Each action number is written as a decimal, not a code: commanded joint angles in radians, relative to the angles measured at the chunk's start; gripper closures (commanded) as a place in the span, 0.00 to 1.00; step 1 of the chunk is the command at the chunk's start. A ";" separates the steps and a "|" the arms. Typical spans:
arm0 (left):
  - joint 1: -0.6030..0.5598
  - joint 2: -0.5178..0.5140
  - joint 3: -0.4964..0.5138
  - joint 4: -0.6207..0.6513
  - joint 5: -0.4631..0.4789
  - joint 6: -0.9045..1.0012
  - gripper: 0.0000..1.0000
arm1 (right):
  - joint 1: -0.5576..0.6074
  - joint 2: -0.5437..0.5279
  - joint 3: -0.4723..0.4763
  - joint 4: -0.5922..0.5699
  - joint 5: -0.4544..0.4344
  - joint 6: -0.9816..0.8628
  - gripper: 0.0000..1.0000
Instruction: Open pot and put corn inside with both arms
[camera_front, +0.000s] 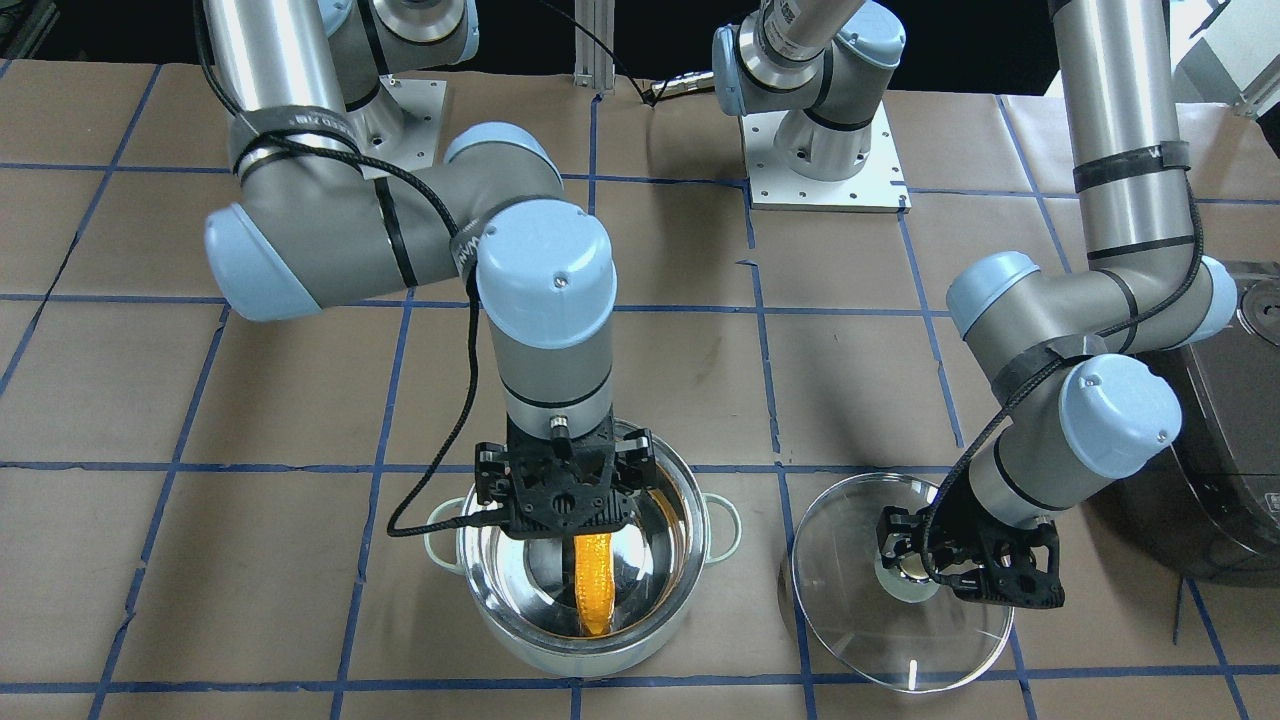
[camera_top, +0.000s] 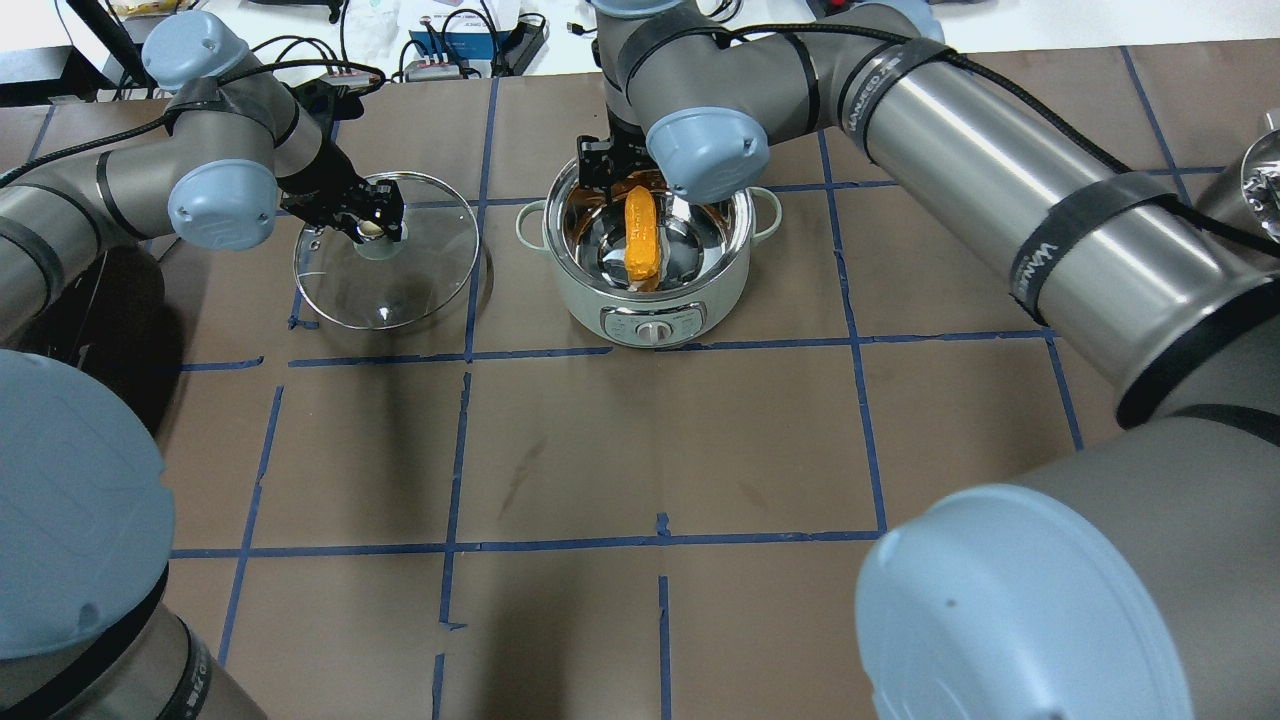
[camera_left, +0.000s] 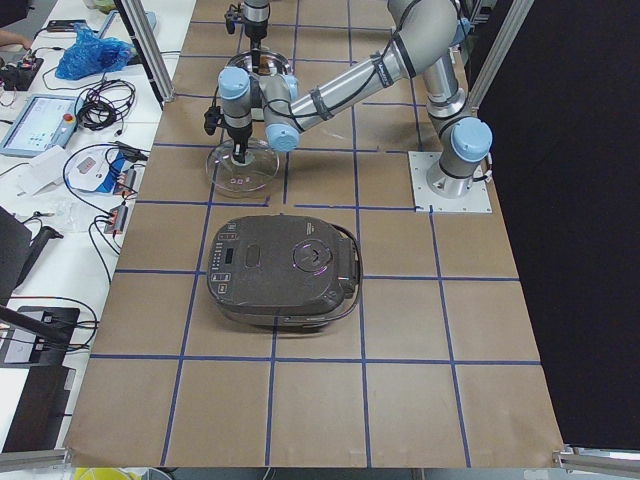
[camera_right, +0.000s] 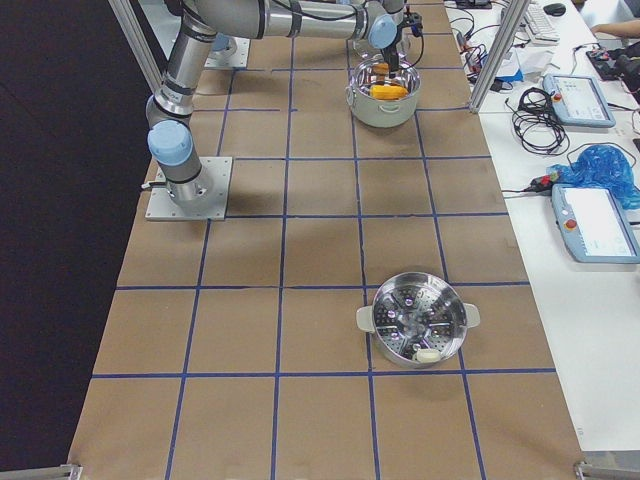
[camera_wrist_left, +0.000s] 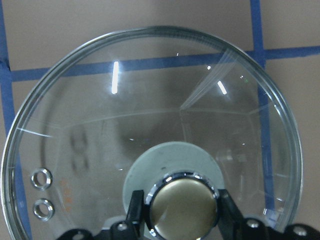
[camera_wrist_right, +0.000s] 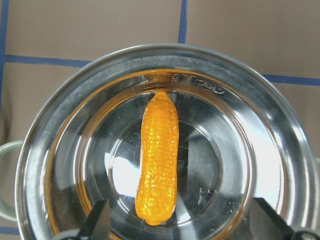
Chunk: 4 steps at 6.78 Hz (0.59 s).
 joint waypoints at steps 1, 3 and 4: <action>0.004 0.000 -0.015 0.005 0.004 0.005 0.91 | -0.139 -0.166 0.016 0.212 0.006 -0.044 0.05; 0.004 0.004 0.000 -0.003 0.010 -0.001 0.00 | -0.236 -0.378 0.195 0.307 0.005 -0.128 0.05; 0.004 0.021 0.009 -0.021 0.012 -0.010 0.00 | -0.249 -0.447 0.281 0.298 0.005 -0.127 0.05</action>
